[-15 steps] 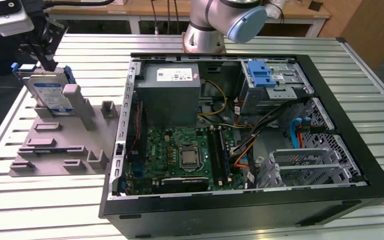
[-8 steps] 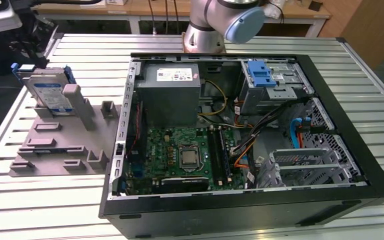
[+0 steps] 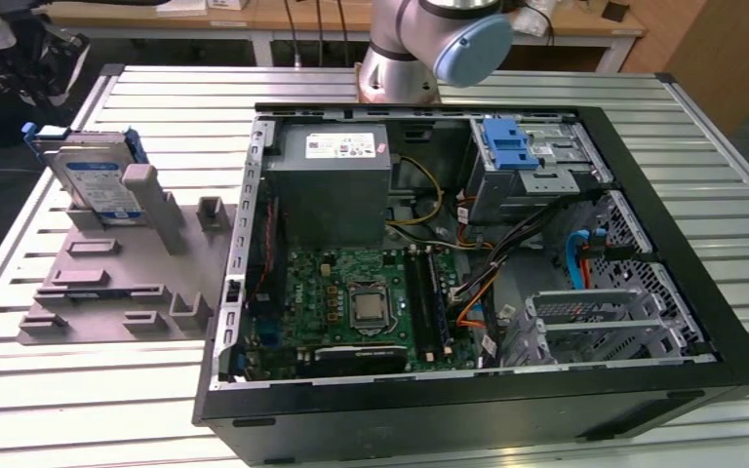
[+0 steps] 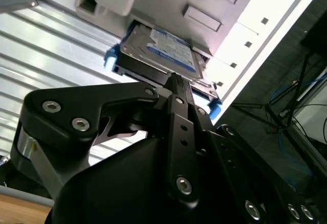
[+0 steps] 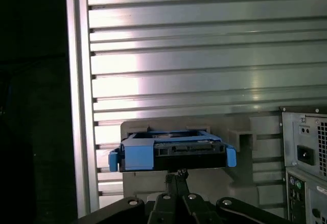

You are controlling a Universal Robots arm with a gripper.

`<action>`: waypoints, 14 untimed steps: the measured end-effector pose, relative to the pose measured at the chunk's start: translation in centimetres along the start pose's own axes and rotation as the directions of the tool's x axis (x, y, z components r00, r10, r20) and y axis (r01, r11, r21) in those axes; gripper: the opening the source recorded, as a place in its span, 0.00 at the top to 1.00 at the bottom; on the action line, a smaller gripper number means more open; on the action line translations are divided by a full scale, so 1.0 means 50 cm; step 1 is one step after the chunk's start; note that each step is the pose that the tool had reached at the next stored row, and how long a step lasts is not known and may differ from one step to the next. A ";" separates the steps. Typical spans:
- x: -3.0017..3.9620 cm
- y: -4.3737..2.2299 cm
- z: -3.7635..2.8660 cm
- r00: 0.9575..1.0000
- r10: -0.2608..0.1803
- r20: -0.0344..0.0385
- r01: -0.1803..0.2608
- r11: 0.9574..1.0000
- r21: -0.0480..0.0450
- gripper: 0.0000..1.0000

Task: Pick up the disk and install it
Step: 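Reach for the disk, then pick up the disk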

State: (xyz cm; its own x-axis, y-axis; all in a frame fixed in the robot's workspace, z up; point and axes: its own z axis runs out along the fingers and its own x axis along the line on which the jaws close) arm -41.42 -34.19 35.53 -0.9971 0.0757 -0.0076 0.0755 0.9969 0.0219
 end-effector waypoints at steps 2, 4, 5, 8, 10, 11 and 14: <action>0.013 0.003 0.001 1.000 0.000 -0.001 0.000 1.000 0.000 0.89; 0.022 0.003 0.001 1.000 0.000 -0.002 0.000 1.000 0.000 0.89; 0.022 0.003 0.002 1.000 0.000 -0.002 0.000 1.000 0.000 0.89; 0.023 0.003 0.002 1.000 0.000 -0.002 0.000 1.000 0.000 0.89; 0.023 0.003 0.002 1.000 0.000 -0.002 0.000 1.000 0.000 0.89; 0.024 0.003 0.002 1.000 0.000 -0.002 0.000 1.000 0.000 0.89; 0.026 0.003 0.002 1.000 0.000 -0.002 0.000 1.000 0.000 0.89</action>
State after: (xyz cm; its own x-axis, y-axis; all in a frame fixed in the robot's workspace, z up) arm -42.69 -33.96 35.44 -0.9971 0.0757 -0.0052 0.0756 0.9969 0.0217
